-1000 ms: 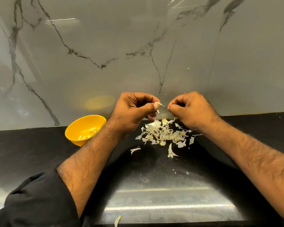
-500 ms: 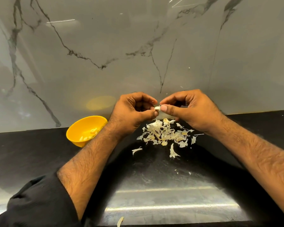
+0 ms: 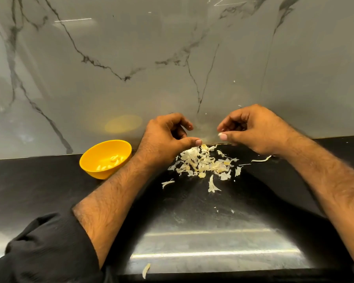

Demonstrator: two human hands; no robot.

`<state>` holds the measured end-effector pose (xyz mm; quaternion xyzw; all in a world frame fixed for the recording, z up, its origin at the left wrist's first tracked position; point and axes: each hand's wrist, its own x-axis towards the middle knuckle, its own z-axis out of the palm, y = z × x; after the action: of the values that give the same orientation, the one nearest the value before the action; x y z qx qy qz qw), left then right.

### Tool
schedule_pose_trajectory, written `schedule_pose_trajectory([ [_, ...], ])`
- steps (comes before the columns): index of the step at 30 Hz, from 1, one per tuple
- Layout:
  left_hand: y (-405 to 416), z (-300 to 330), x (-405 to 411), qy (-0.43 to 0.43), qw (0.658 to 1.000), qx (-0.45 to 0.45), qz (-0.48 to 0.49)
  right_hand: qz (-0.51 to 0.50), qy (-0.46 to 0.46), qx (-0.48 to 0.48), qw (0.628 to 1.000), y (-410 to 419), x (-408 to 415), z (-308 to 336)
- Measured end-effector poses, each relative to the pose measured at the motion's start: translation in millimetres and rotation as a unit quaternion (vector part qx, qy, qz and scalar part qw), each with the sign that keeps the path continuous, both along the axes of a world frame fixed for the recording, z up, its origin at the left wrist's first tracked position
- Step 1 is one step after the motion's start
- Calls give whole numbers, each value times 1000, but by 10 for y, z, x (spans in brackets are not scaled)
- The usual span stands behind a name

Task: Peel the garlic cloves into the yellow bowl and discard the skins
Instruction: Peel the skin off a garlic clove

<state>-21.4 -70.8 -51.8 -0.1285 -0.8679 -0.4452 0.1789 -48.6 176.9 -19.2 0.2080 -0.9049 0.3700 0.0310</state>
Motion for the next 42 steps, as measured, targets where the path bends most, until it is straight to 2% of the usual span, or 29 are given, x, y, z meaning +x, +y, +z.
schedule_pose_trajectory([
  [6, 163, 64, -108, -16, 987, -150, 51, -45, -24, 151, 987, 151, -78, -100],
  [11, 285, 237, -256, -16, 988, -148, 51, -54, -35, 227, 972, 69, -105, -198],
  [15, 284, 128, -287, -15, 988, -144, 47, -49, -31, 268, 962, 9, -81, -214],
  [17, 247, 70, -266, -16, 987, -153, 42, -51, 9, 258, 965, -36, -40, -152],
  [20, 202, 75, -246, -14, 990, -137, 38, -67, 139, 177, 972, -80, 24, -35],
  [21, 201, 88, -239, -11, 990, -132, 38, -63, 143, 185, 970, -95, 47, -17],
  [24, 187, 124, -216, -16, 992, -118, 35, -43, 44, 362, 930, -225, 63, -159],
  [25, 176, 129, -208, -23, 992, -117, 35, -46, 30, 385, 921, -226, 38, -202],
  [27, 135, 142, -189, -30, 991, -124, 48, -58, 42, 355, 932, -196, 41, -150],
  [30, 65, 175, -189, -50, 989, -125, 62, -95, 179, 205, 958, -86, 41, -31],
  [31, 52, 185, -192, -58, 988, -126, 62, -96, 196, 197, 956, -75, 36, -23],
  [32, 49, 186, -194, -68, 988, -128, 57, -84, 170, 250, 949, -115, 46, -35],
  [34, 69, 181, -176, -85, 986, -139, 39, -50, 70, 401, 912, -190, 16, -147],
  [35, 74, 175, -163, -89, 985, -145, 29, -40, 50, 424, 903, -185, -28, -196],
  [37, 65, 166, -138, -85, 984, -156, 20, -37, 59, 373, 925, -138, -106, -242],
  [38, 44, 167, -139, -82, 984, -159, 16, -42, 63, 292, 954, -95, -137, -257],
  [40, -16, 176, -131, -86, 986, -142, 12, -40, 19, 29, 999, -13, -208, -305],
  [42, -67, 185, -127, -87, 988, -128, 10, -6, -85, -207, 975, 22, -179, -283],
])
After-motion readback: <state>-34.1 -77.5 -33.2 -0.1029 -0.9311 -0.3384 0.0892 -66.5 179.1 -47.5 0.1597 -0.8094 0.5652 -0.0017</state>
